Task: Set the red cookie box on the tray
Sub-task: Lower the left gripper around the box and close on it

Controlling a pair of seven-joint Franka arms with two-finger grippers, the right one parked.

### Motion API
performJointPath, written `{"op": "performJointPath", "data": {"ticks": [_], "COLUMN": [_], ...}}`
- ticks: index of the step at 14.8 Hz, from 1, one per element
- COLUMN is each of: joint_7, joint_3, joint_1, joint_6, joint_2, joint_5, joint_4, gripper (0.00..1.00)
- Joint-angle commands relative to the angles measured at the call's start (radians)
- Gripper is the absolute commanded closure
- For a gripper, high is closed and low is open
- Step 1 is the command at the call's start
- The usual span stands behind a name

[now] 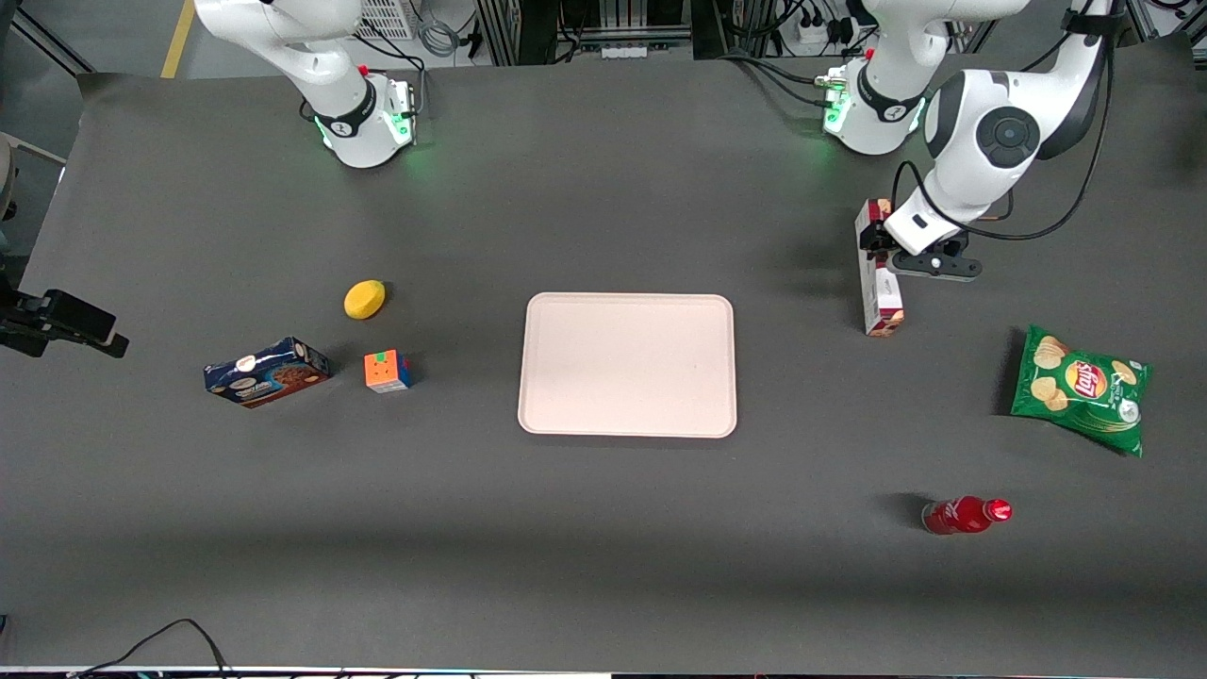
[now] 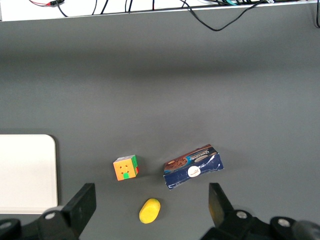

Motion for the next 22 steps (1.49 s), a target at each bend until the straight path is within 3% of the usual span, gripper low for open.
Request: {"op": "performJointPath", "data": {"ticks": [1,4,13,14,17,18,22], "joint_7": [-0.042,-0.046,-0.068,-0.069,-0.068,-0.068,-0.068], "joint_3": [-0.010,-0.010,-0.014,-0.014,-0.014,-0.014,-0.013], "joint_1": [0.007,0.006,0.006,0.006,0.006,0.006,0.006], "joint_6": [0.137,0.242,0.247,0.247,0.247,0.248,0.254], "joint_2": [0.016,0.068,0.083,0.083,0.089,0.091,0.097], "joint_5": [0.000,0.000,0.000,0.000,0.000,0.000,0.000], "joint_4": [-0.069,-0.098,-0.118,-0.118,-0.118,-0.118,-0.117], "gripper": [0.00,0.00,0.01,0.06,0.38,0.55,0.70]}}
